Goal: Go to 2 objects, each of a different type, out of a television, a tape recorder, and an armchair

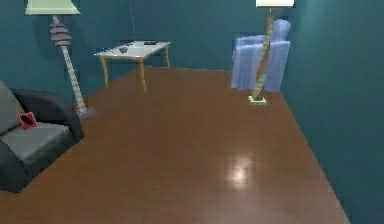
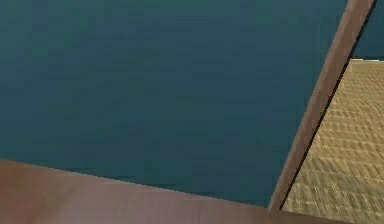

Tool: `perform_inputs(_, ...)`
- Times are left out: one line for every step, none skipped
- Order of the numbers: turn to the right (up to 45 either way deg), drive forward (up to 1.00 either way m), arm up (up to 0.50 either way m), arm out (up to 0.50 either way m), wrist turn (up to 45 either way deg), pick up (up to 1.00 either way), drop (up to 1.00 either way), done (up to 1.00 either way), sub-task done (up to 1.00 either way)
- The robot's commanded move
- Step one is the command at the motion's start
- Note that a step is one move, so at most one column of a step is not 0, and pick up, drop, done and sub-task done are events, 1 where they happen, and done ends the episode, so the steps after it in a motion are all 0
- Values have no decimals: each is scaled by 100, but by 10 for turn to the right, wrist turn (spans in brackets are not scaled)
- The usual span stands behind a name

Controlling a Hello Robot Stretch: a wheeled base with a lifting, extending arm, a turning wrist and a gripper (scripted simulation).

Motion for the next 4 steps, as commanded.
perform_inputs(0, 35, 0, 0, 0, 0, 0, 0, 0)
perform_inputs(-450, 0, 0, 0, 0, 0, 0, 0, 0)
perform_inputs(-120, 0, 0, 0, 0, 0, 0, 0, 0)
perform_inputs(-30, 0, 0, 0, 0, 0, 0, 0, 0)
